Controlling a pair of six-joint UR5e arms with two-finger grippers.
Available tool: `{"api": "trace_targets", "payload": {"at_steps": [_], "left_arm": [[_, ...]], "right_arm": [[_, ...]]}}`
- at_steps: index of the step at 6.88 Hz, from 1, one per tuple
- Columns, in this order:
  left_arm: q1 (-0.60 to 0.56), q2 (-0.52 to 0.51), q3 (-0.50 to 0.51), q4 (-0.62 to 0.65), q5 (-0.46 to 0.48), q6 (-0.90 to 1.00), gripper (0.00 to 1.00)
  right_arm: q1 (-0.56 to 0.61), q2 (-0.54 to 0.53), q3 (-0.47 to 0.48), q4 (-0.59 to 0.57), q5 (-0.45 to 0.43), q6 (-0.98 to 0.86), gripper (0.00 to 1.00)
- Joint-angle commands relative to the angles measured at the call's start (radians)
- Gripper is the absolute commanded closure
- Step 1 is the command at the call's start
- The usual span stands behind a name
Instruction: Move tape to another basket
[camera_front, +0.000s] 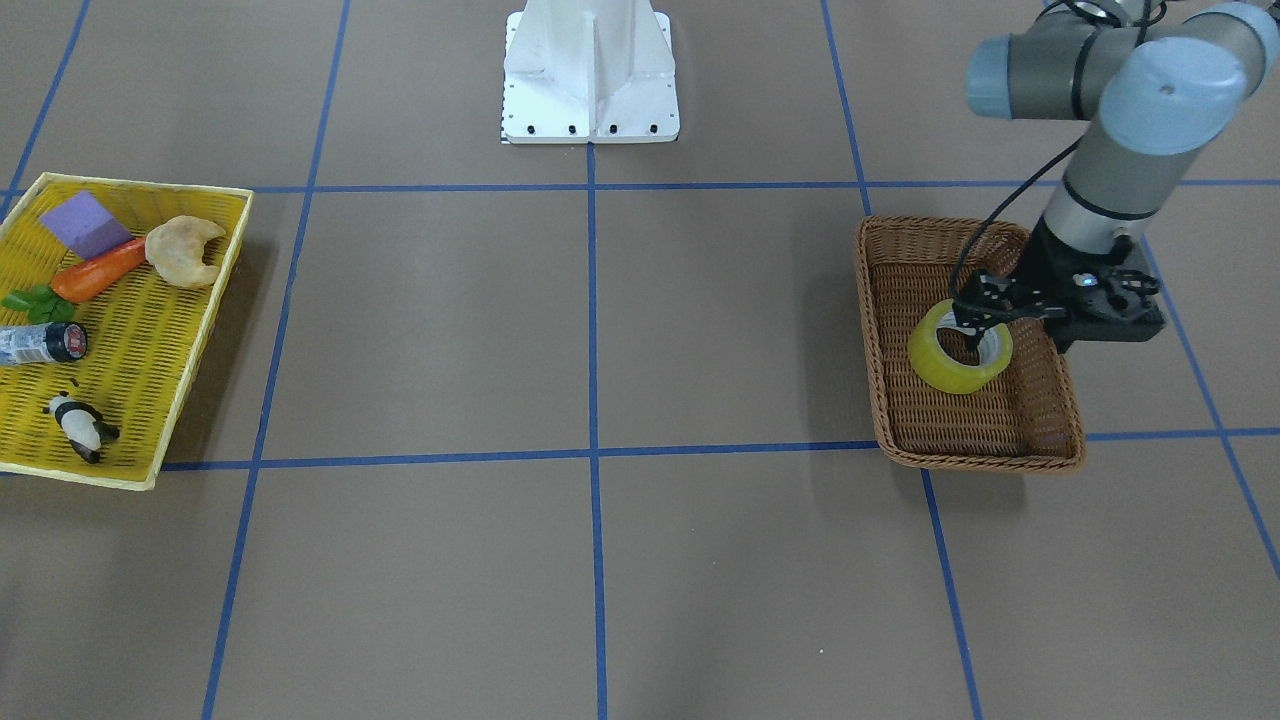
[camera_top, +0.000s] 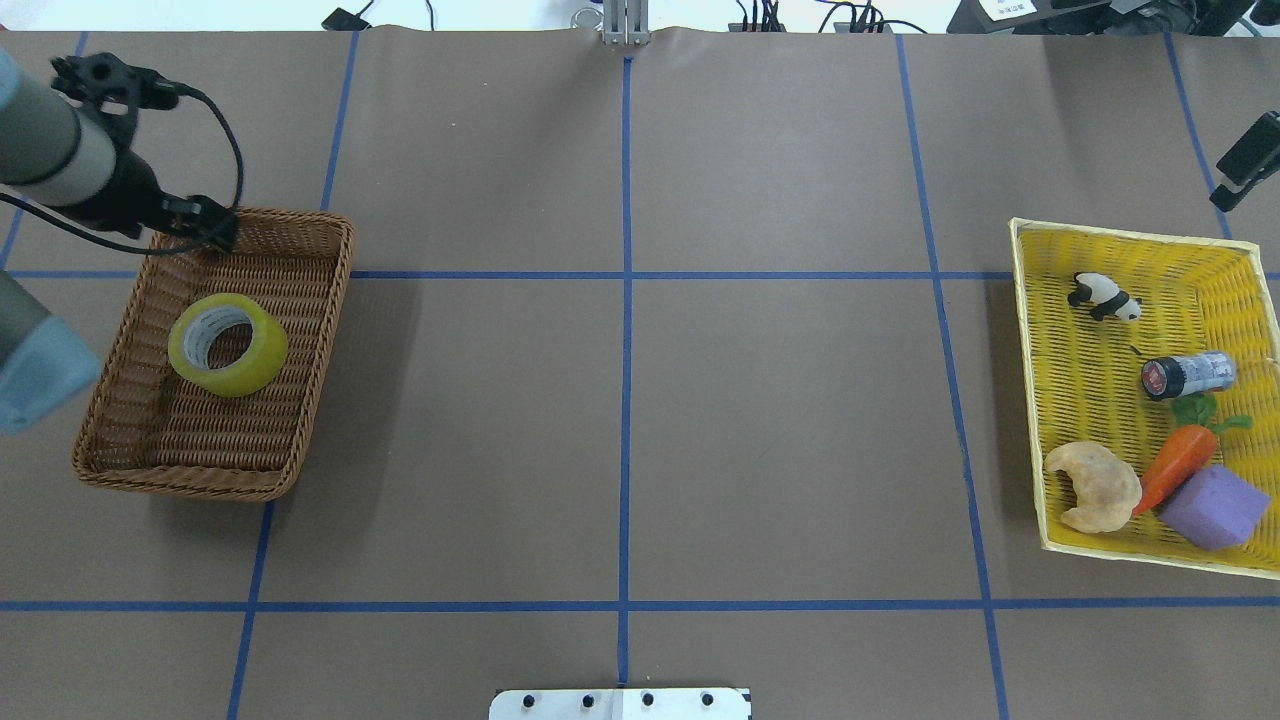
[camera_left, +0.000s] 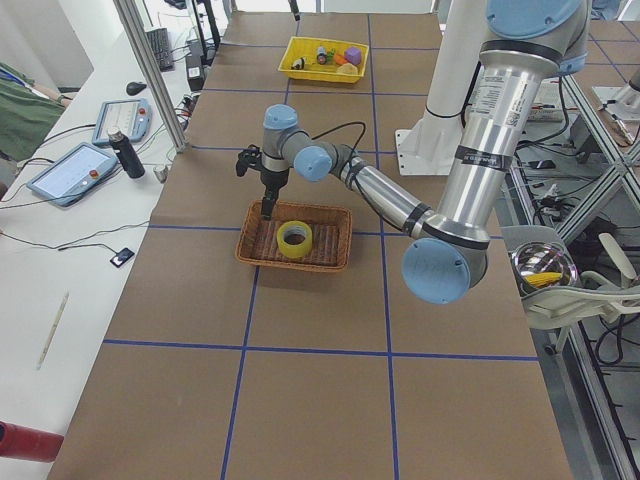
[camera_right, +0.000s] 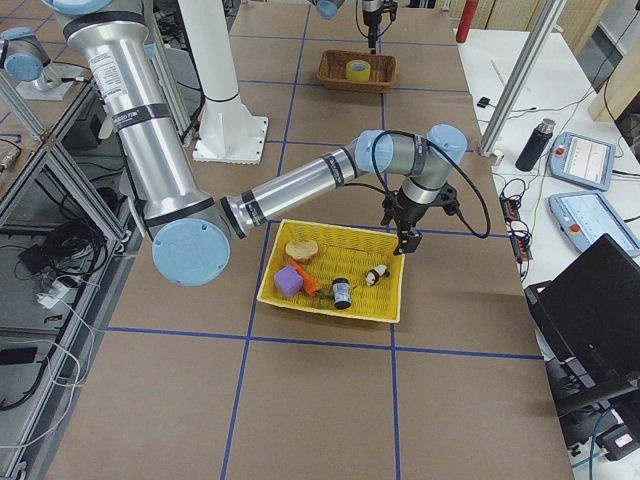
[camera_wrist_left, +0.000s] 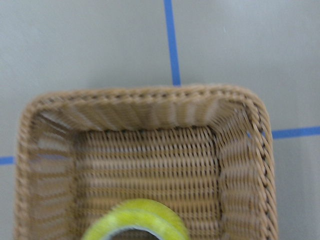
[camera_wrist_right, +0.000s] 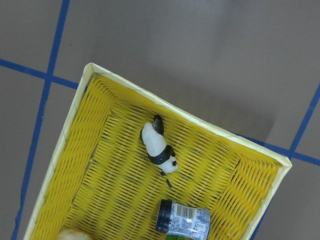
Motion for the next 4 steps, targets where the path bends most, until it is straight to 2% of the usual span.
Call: {"api": "trace_targets", "payload": {"at_steps": [1, 2, 3, 4], "left_arm": [[-0.283, -0.002, 0.005, 0.198, -0.108, 0.402, 0.02], [-0.356, -0.003, 0.031, 0.276, -0.11, 0.489, 0.02], [-0.422, 0.0, 0.084, 0.285, -0.113, 0.496, 0.02], [-0.442, 0.047, 0.125, 0.274, -0.154, 0.572, 0.02]], "right_arm": [[0.055, -0.011, 0.003, 0.105, 0.0, -0.005, 0.0], [0.069, -0.078, 0.003, 0.213, 0.0, -0.007, 0.0], [0.071, -0.147, -0.012, 0.341, -0.004, -0.002, 0.0], [0.099, -0.161, -0.061, 0.371, 0.0, 0.045, 0.0]]}}
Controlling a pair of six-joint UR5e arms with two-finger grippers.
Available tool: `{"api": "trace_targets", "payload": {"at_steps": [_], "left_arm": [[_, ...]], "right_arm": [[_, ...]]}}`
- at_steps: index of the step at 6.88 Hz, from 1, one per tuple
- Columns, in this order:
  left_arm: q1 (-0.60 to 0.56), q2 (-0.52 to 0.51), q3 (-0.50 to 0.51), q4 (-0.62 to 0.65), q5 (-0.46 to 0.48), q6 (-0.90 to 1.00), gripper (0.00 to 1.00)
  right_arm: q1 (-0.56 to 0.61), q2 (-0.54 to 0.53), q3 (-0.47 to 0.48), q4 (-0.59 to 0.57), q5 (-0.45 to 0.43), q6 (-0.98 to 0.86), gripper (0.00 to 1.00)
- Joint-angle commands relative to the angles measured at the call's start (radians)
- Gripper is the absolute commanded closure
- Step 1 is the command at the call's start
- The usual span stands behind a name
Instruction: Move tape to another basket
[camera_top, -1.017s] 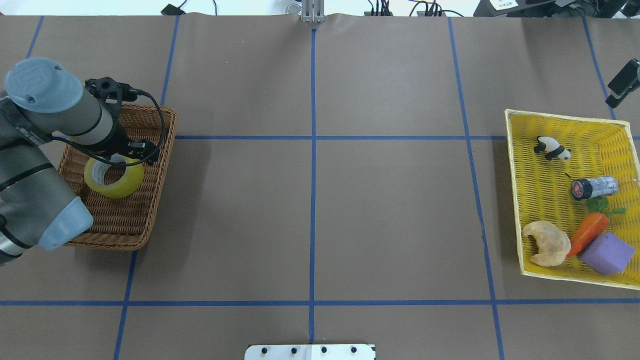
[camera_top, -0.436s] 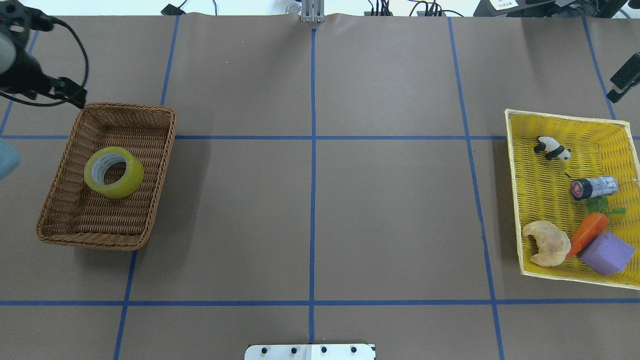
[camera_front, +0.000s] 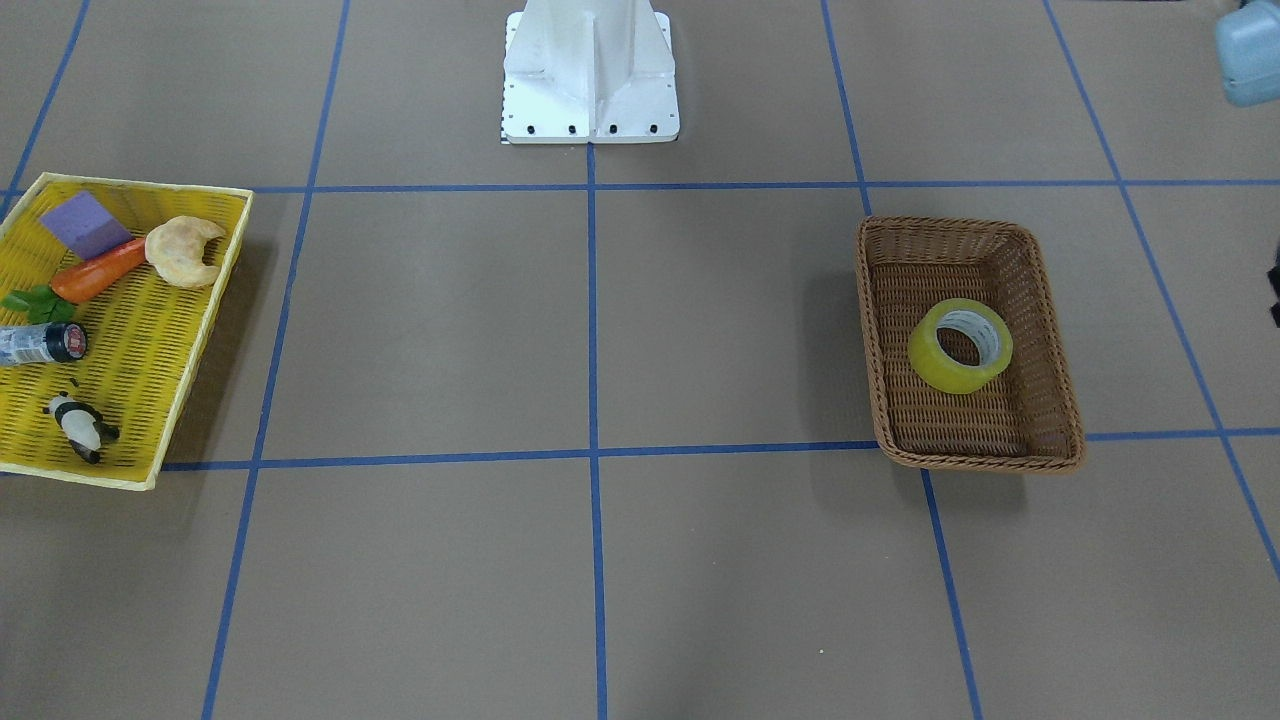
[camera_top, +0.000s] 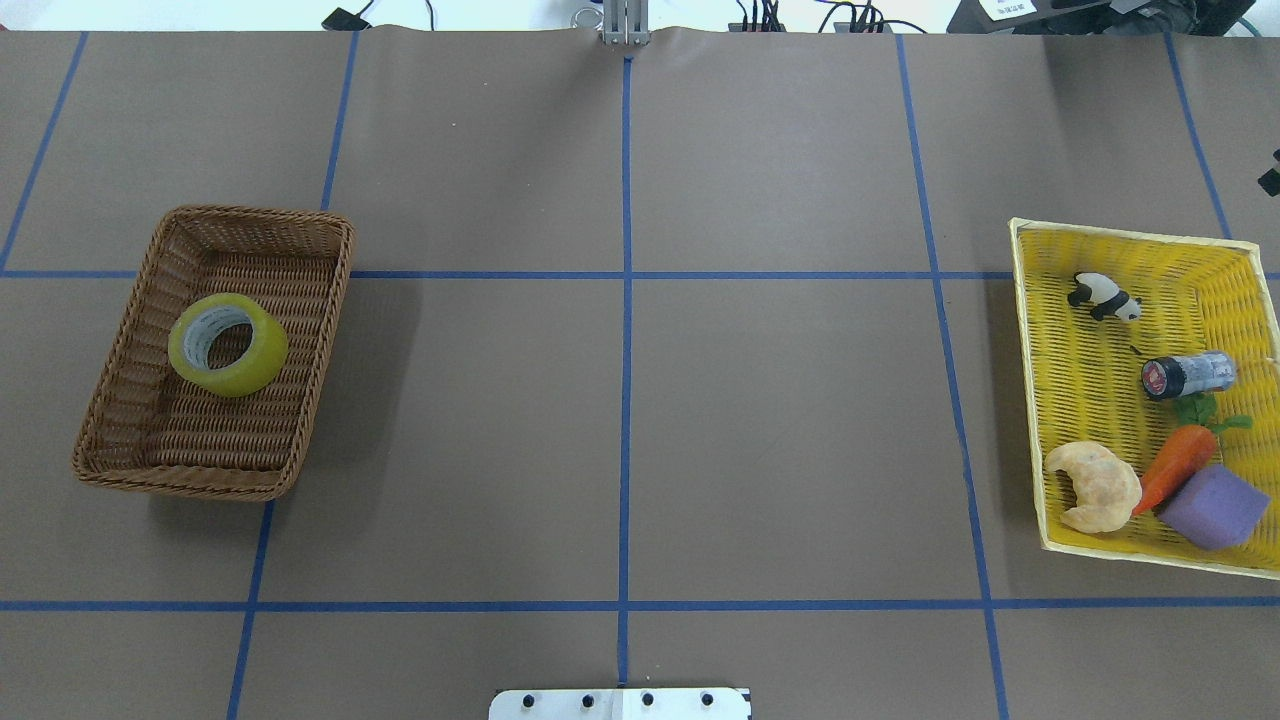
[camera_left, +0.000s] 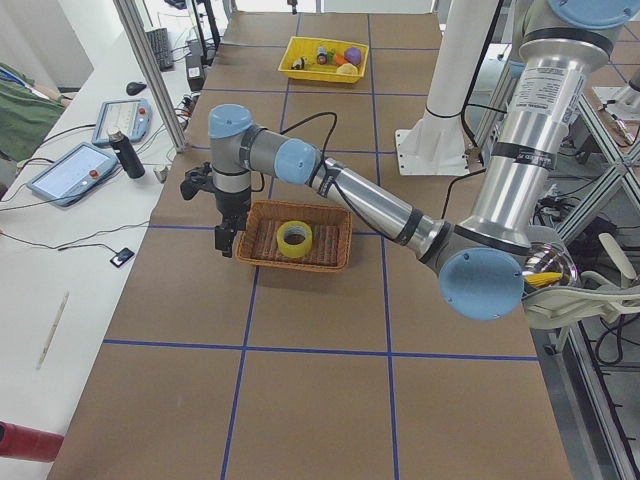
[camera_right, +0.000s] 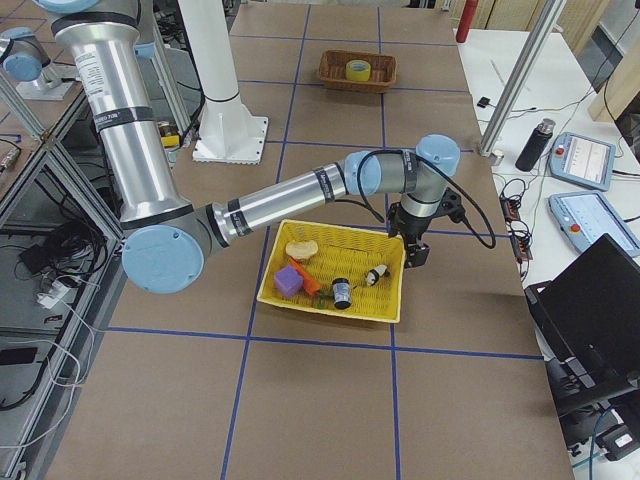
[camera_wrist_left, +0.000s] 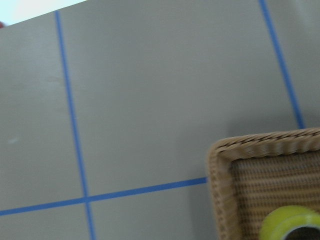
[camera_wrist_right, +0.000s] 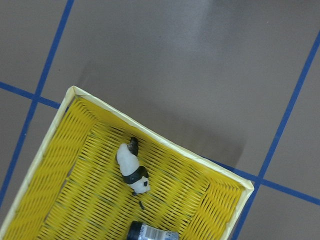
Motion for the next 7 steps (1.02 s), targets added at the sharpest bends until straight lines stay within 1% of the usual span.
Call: {"api": "trace_targets", "payload": {"at_steps": [1, 2, 3, 4, 5, 6, 7], "left_arm": [[-0.087, 0.089, 0.066, 0.005, -0.053, 0.193, 0.02], [-0.121, 0.111, 0.074, 0.015, -0.057, 0.206, 0.02], [-0.124, 0.148, 0.073, 0.012, -0.082, 0.208, 0.02], [-0.124, 0.157, 0.089, 0.011, -0.082, 0.202, 0.02], [-0.13, 0.212, 0.09, 0.002, -0.082, 0.219, 0.02], [-0.138, 0.238, 0.08, 0.0, -0.085, 0.232, 0.02], [-0.144, 0.28, 0.082, -0.042, -0.102, 0.231, 0.02]], "right_arm": [[0.03, -0.068, -0.054, 0.081, 0.004, 0.134, 0.0], [0.03, -0.091, -0.048, 0.081, 0.004, 0.144, 0.0], [0.031, -0.11, -0.056, 0.08, 0.001, 0.144, 0.0], [0.042, -0.13, -0.056, 0.078, -0.001, 0.144, 0.0], [0.056, -0.153, -0.057, 0.078, -0.001, 0.144, 0.0], [0.074, -0.167, -0.056, 0.078, -0.001, 0.144, 0.0], [0.083, -0.177, -0.057, 0.077, -0.001, 0.144, 0.0]]}}
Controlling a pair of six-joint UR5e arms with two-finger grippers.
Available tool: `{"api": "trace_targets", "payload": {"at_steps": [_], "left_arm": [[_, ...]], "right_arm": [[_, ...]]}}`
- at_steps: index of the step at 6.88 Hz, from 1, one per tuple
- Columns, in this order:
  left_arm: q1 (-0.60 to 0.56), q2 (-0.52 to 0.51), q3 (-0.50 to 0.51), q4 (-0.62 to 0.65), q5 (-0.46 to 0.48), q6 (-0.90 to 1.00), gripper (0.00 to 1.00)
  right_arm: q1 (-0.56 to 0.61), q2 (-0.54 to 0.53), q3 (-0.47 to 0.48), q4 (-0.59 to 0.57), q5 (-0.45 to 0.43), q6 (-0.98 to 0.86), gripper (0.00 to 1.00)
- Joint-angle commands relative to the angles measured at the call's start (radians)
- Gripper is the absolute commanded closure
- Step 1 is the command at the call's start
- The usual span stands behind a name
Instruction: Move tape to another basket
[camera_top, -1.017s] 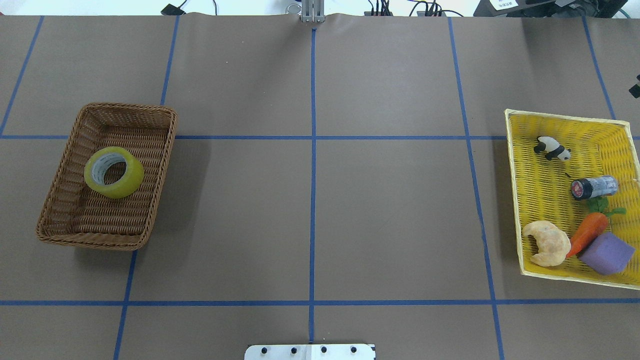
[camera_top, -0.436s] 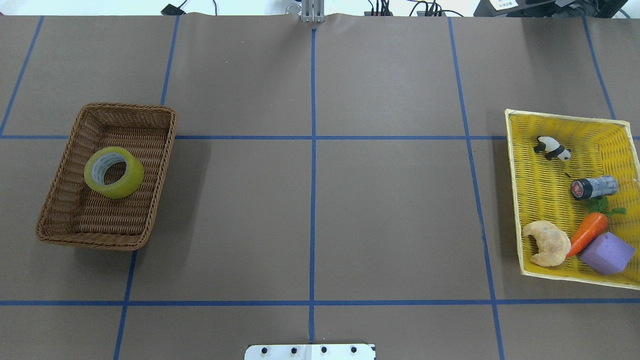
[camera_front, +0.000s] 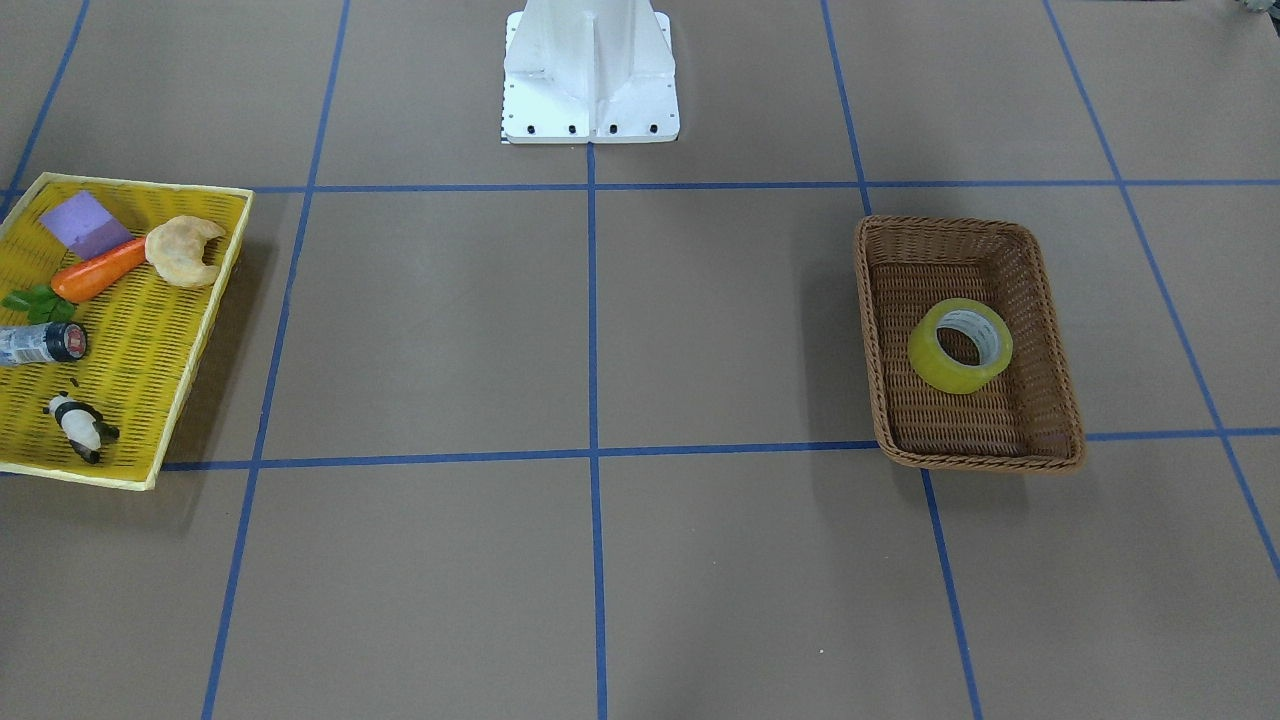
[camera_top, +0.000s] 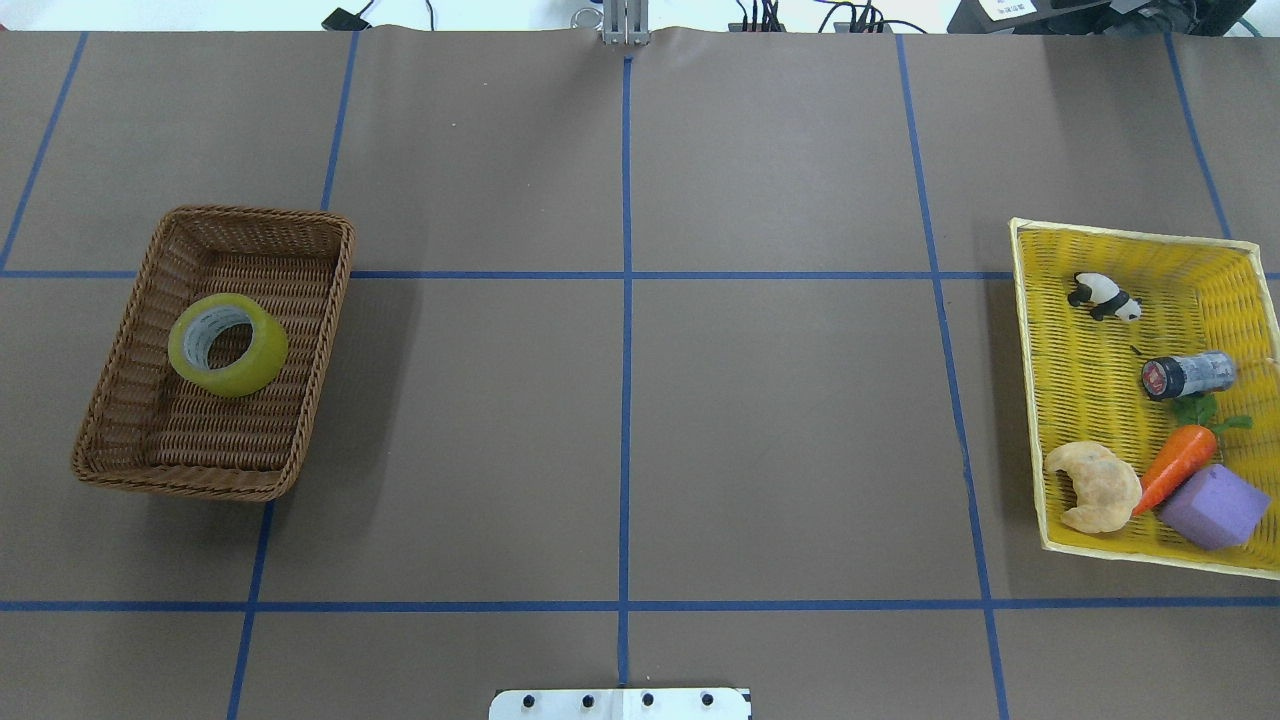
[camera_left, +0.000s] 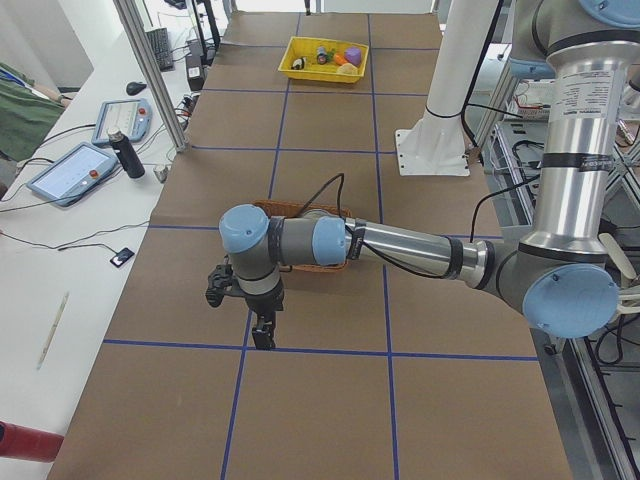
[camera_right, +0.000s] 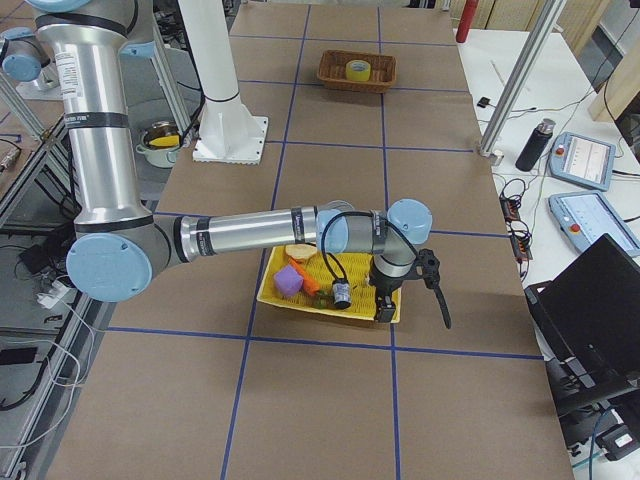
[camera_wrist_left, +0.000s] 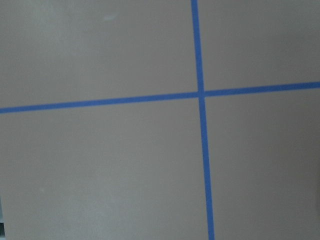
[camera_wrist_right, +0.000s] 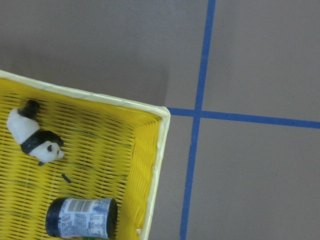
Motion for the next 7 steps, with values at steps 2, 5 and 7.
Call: {"api": "trace_targets", "payload": {"at_steps": [2, 5, 7], "left_arm": [[-0.014, 0.093, -0.004, -0.09, -0.092, -0.004, 0.02], [-0.015, 0.093, -0.004, -0.09, -0.092, -0.003, 0.02], [-0.015, 0.093, -0.004, -0.09, -0.092, 0.002, 0.02]], "right_arm": [[0.044, -0.001, 0.001, -0.07, -0.002, -0.001, 0.0], [0.05, -0.01, -0.001, -0.072, -0.002, -0.001, 0.0], [0.049, -0.01, 0.001, -0.07, -0.002, -0.001, 0.0]]}}
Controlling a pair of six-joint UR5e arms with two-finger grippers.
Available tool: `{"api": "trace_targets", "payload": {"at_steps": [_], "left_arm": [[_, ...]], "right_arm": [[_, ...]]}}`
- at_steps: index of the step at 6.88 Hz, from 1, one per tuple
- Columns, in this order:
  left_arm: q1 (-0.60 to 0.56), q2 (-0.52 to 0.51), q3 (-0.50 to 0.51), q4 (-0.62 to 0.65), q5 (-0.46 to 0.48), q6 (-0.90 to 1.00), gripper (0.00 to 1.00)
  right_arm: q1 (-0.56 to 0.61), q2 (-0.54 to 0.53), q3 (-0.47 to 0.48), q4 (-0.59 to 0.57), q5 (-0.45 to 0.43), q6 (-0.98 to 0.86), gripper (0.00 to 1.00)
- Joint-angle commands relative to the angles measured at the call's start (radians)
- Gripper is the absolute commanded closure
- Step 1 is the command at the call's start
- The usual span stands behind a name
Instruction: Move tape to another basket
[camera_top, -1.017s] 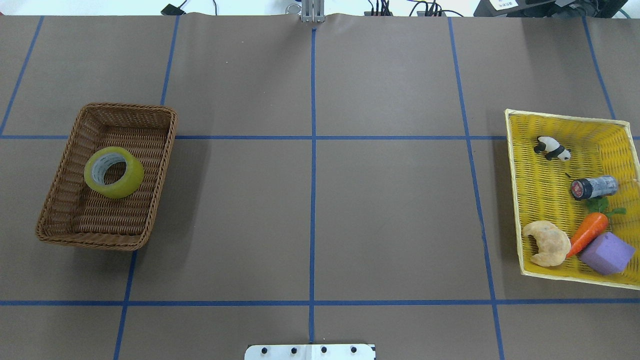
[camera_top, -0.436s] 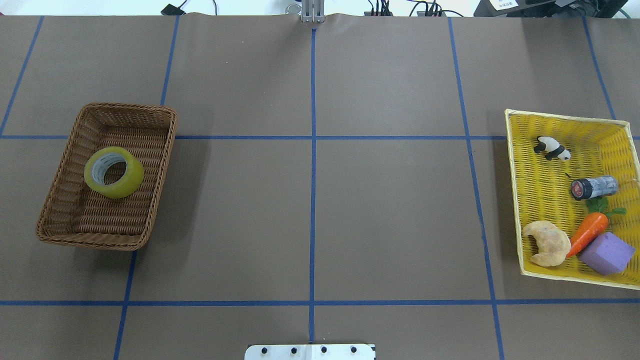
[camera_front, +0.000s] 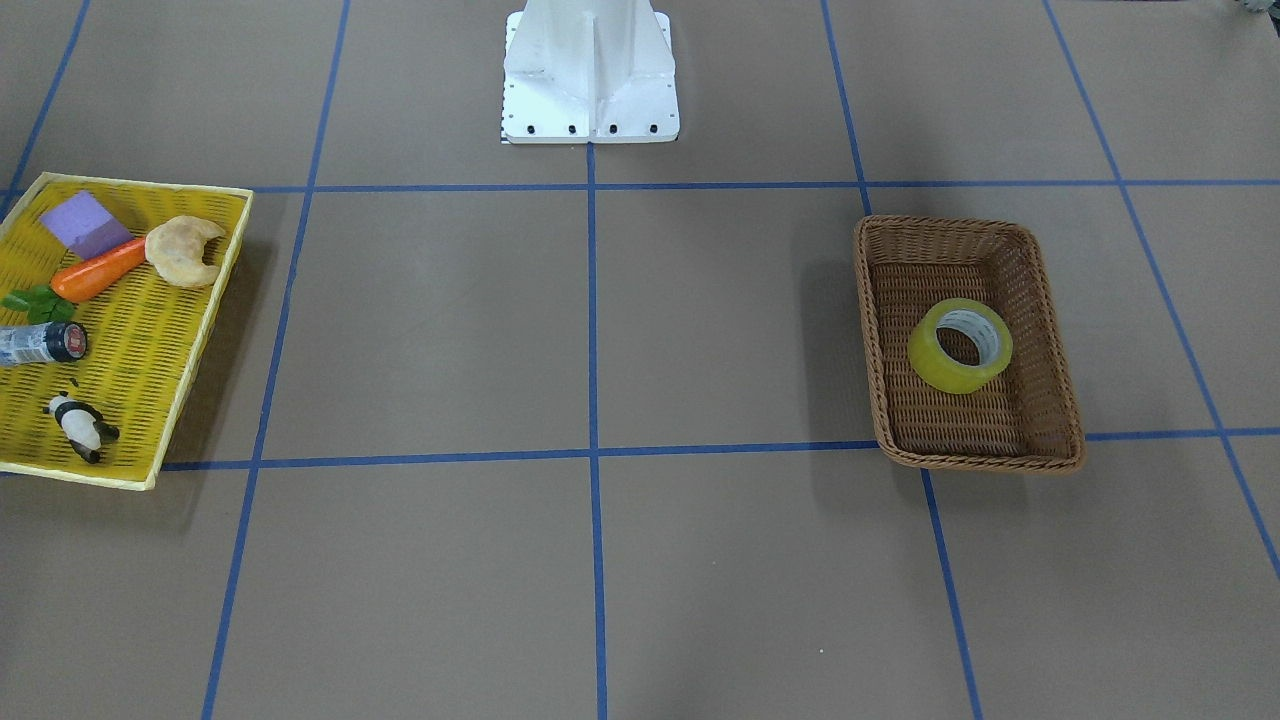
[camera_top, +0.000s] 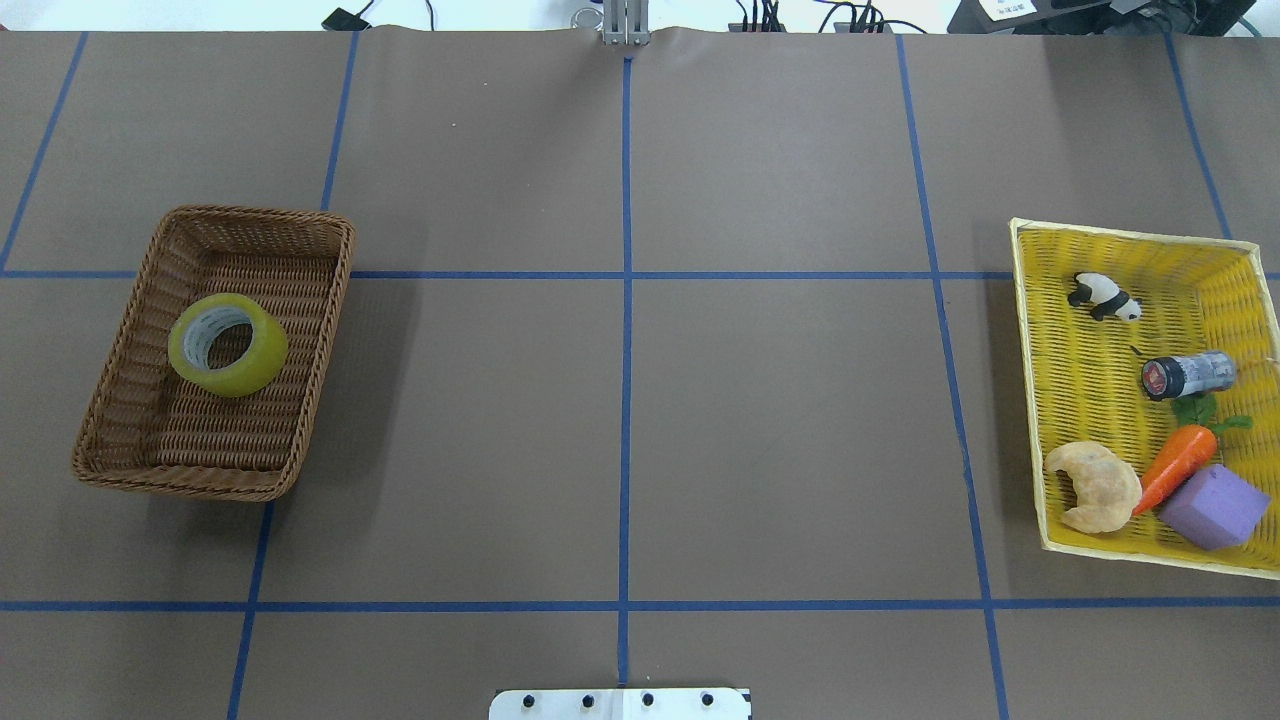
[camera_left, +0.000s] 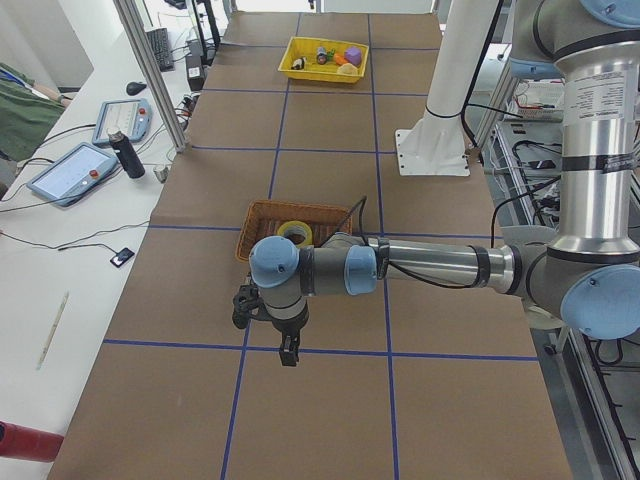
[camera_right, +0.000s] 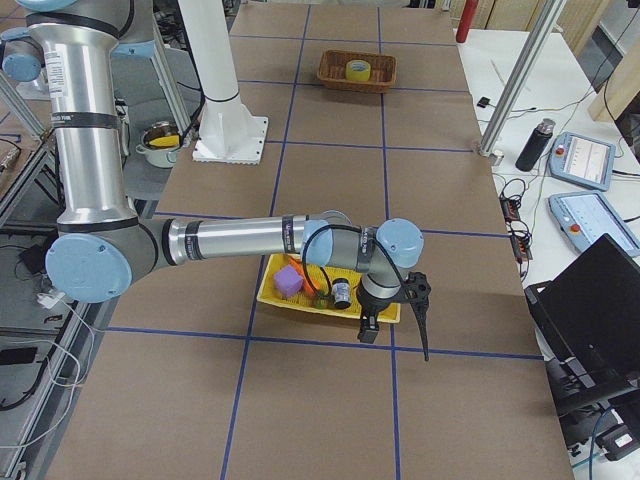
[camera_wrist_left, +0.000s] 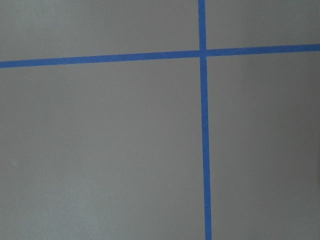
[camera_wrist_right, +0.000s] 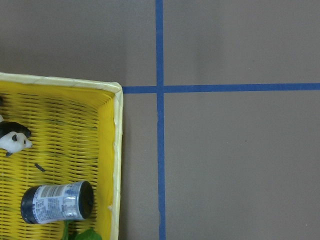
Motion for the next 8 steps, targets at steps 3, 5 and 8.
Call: {"api": "trace_targets", "payload": {"at_steps": [3, 5, 8], "left_arm": [[0.0, 0.0, 0.001, 0.0, 0.0, 0.004, 0.02], [0.001, 0.0, 0.007, 0.0, 0.0, 0.007, 0.02], [0.001, -0.002, 0.007, 0.0, 0.001, 0.007, 0.02]], "right_arm": [[-0.001, 0.0, 0.005, 0.001, -0.003, 0.0, 0.0], [-0.001, 0.001, 0.008, 0.002, -0.003, 0.0, 0.0], [0.008, 0.003, 0.011, 0.002, -0.002, -0.002, 0.0]]}}
